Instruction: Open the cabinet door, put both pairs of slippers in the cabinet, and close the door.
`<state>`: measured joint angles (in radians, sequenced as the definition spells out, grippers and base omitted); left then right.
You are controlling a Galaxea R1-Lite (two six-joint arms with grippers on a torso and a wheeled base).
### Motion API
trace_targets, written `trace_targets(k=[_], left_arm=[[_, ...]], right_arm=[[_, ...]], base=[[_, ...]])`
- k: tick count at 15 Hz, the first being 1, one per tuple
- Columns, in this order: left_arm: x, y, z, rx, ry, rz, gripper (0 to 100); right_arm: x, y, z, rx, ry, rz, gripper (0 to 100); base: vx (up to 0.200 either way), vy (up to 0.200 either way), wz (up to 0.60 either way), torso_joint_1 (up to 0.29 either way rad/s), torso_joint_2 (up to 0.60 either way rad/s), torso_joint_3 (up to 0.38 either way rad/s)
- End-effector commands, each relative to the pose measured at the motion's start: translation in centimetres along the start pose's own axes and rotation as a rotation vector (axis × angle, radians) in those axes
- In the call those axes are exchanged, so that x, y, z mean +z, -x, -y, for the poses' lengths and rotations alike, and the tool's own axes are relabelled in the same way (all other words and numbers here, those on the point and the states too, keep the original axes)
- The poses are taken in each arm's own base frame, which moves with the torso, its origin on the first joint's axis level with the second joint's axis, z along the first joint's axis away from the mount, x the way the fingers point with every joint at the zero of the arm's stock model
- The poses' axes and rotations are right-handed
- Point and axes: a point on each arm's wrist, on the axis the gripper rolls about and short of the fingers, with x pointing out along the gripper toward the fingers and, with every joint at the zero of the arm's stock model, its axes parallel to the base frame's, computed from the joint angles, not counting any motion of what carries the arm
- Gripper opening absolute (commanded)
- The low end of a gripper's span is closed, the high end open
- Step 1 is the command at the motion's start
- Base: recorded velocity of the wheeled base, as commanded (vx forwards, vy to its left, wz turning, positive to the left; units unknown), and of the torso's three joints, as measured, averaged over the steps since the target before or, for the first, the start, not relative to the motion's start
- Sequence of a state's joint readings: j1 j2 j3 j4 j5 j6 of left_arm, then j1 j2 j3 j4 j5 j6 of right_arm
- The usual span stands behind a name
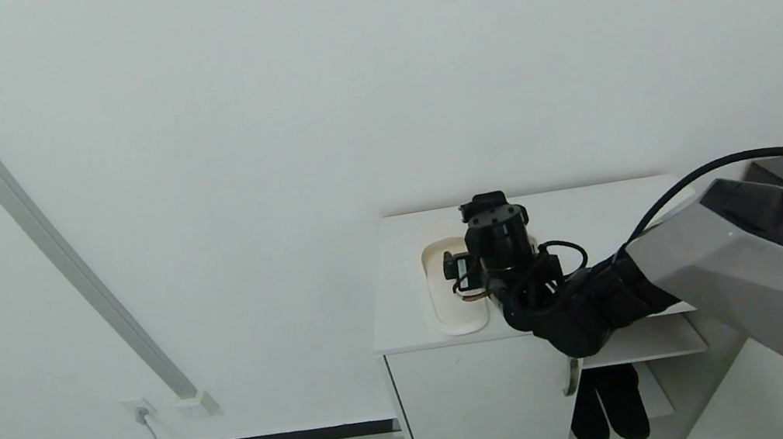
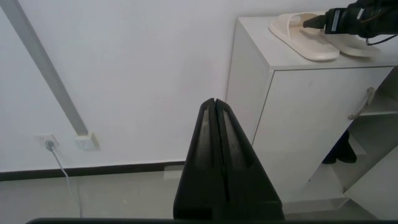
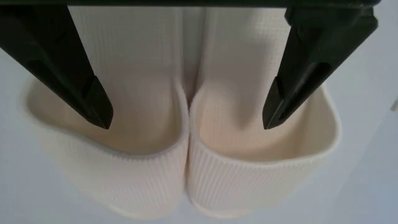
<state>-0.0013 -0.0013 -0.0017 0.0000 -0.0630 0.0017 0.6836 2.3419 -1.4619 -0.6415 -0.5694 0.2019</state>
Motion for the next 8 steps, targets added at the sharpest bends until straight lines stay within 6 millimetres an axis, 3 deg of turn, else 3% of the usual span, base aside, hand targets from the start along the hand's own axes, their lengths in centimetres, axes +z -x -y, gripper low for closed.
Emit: trace_targets(k=[1,6,7,8], left_arm=[[0.0,-0.01,0.0,0.0,0.0,-0.001,0],[0.04,0.0,0.0,-0.002,0.0,0.0,0],[0.0,-0.01,0.0,-0.002,0.0,-0.001,0],[0.0,-0.01,0.0,-0.002,0.0,-0.001,0]], right_arm=[[-0.55,-0.88,-0.04,-0.008,0.005,0.0,100],[-0.63,-1.71,-0.12,-0.006,-0.003,0.011,100],[-0.61,-1.78,-0.09,-0.007,-0.004,0.012,0],[-0.69,-1.81,-0.08,-0.009,-0.001,0.01,0]], base=[[0.0,0.0,0.0,0.0,0.0,0.0],[0.0,0.0,0.0,0.0,0.0,0.0],[0.0,0.0,0.0,0.0,0.0,0.0],[0.0,0.0,0.0,0.0,0.0,0.0]])
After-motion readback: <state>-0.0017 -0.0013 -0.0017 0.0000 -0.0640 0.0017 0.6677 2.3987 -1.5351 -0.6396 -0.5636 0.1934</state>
